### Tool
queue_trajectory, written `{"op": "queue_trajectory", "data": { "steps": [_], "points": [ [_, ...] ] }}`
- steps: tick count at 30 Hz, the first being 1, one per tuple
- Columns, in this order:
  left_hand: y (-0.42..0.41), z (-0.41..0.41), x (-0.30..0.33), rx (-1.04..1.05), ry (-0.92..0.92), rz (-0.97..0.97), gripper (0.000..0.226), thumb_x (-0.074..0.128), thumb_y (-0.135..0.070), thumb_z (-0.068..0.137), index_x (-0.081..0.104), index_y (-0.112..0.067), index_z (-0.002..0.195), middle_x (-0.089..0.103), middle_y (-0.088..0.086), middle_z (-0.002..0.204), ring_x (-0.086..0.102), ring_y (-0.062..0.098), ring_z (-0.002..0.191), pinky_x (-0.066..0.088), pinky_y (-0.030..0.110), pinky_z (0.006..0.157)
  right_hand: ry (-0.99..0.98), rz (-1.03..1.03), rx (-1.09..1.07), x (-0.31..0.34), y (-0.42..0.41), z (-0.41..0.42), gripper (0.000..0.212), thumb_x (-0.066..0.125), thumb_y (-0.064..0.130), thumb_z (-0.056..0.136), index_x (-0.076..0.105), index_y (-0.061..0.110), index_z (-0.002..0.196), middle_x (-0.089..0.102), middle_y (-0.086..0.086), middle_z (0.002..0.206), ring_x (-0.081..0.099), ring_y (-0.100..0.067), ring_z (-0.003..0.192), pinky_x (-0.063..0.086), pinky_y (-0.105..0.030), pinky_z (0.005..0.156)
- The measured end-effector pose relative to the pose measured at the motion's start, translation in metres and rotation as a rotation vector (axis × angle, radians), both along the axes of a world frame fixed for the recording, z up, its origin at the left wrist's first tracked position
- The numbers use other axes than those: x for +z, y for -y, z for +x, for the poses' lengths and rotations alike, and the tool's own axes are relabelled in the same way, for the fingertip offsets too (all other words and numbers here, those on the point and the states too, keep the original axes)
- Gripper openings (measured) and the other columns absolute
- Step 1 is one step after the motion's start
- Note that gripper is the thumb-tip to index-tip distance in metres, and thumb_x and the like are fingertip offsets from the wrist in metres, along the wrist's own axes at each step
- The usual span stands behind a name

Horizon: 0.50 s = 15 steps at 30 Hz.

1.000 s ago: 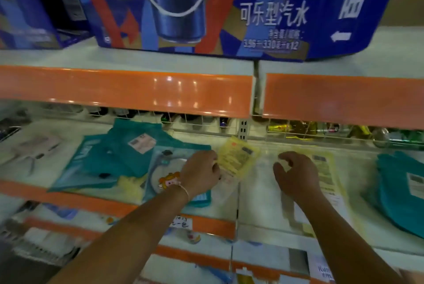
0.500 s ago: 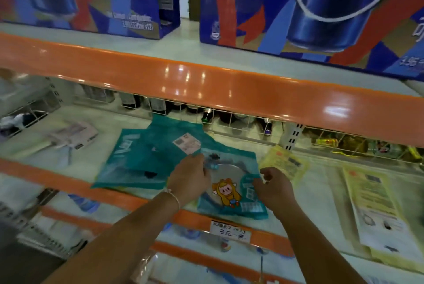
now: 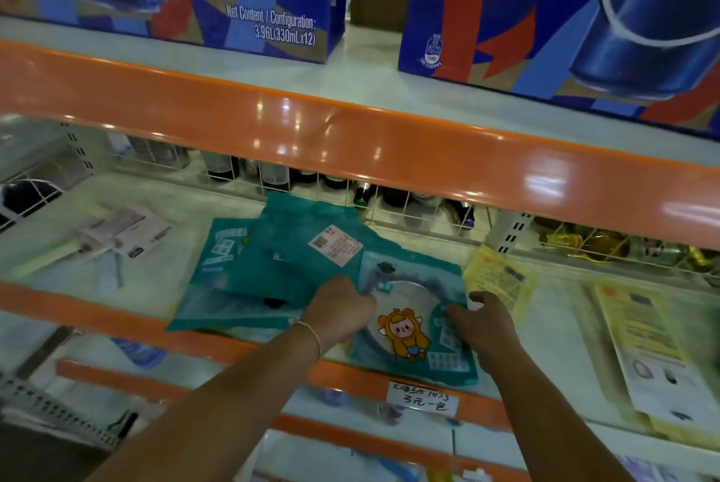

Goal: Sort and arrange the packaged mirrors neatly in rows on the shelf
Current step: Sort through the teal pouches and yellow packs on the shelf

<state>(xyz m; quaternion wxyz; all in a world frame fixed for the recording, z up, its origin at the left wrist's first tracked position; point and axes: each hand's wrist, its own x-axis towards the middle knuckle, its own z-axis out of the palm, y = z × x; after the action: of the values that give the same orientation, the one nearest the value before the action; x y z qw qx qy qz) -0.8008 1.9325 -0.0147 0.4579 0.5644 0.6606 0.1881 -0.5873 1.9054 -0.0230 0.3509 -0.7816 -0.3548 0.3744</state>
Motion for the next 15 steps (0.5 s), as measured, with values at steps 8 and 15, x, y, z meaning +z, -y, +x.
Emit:
{"op": "queue_trajectory", "data": {
  "steps": [8, 15],
  "points": [
    [0.002, -0.008, 0.008, -0.003, 0.128, -0.044, 0.023, 0.054, -0.033, 0.096, 0.05, -0.014, 0.084, 0.05, 0.001, 0.069, 0.043, 0.011, 0.049, 0.032, 0.019, 0.039, -0.587, 0.047, -0.034, 0.008, -0.001, 0.013, 0.011, 0.062, 0.001, 0.092, 0.062, 0.004, 0.102, 0.069, -0.02, 0.085, 0.067, -0.032, 0.071, 0.057, -0.044, 0.065],
    [-0.001, -0.004, 0.012, -0.175, 0.228, 0.033, 0.032, 0.057, -0.033, 0.097, 0.064, -0.003, 0.101, 0.054, 0.001, 0.075, 0.044, 0.007, 0.054, 0.035, 0.014, 0.044, -0.717, 0.231, -0.046, 0.01, 0.015, 0.03, 0.01, 0.064, 0.004, 0.087, 0.064, 0.002, 0.096, 0.069, -0.016, 0.08, 0.067, -0.029, 0.07, 0.057, -0.041, 0.063]
  ]
}}
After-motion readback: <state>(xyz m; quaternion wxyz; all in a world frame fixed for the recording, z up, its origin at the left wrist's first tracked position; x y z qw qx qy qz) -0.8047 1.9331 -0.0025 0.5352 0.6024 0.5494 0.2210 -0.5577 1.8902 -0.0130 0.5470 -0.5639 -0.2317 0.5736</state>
